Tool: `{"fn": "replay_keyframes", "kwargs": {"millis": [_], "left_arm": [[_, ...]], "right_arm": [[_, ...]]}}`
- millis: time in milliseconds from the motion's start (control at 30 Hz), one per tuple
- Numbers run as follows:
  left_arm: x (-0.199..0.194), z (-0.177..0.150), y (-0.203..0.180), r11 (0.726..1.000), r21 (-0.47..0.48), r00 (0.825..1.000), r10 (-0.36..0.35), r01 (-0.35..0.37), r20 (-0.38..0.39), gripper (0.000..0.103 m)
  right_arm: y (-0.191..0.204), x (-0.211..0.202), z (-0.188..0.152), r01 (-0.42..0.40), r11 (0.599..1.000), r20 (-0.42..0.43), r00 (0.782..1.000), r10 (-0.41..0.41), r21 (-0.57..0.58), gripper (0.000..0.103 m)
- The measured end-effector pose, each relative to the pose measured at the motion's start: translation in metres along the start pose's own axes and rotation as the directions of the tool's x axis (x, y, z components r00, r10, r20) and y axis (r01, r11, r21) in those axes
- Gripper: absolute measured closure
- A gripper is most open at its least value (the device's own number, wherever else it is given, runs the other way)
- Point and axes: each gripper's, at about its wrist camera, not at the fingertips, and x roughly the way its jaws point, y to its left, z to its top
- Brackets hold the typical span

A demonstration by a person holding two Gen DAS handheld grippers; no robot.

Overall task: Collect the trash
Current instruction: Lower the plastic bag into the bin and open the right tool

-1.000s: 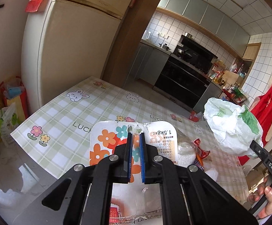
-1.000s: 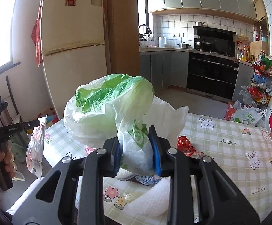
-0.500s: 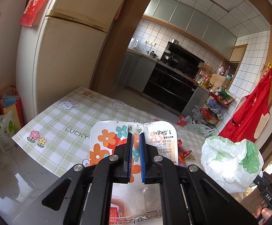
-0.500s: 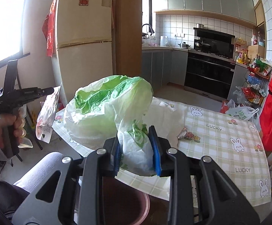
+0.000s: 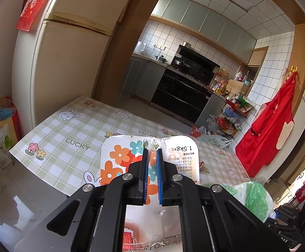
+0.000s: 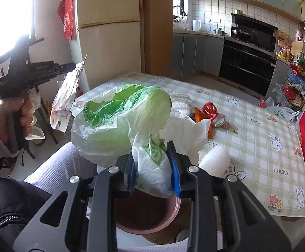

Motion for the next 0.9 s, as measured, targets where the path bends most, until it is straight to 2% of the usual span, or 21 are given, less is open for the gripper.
{"fn": "replay_keyframes", "kwargs": {"millis": [233, 500, 800, 900], "left_arm": [[0.014, -0.004, 0.0, 1.0, 0.0, 1.0, 0.003, -0.003, -0.027, 0.096], [0.025, -0.011, 0.004, 1.0, -0.001, 0.998, 0.006, -0.006, -0.057, 0.096], [0.025, -0.016, 0.005, 1.0, 0.001, 0.998, -0.012, 0.012, -0.067, 0.096], [0.025, -0.018, 0.002, 1.0, 0.007, 0.997, -0.026, 0.027, -0.073, 0.096]], "right_arm": [[0.006, 0.032, -0.015, -0.036, 0.999, -0.137, 0.99, 0.036, 0.002, 0.073], [0.013, 0.063, -0.031, -0.06, 0.998, -0.256, 0.965, 0.065, 0.024, 0.071], [0.018, 0.078, -0.038, -0.091, 0.994, -0.272, 0.957, 0.104, 0.059, 0.058], [0.019, 0.075, -0.034, -0.075, 0.996, -0.234, 0.968, 0.085, 0.055, 0.04]]}}
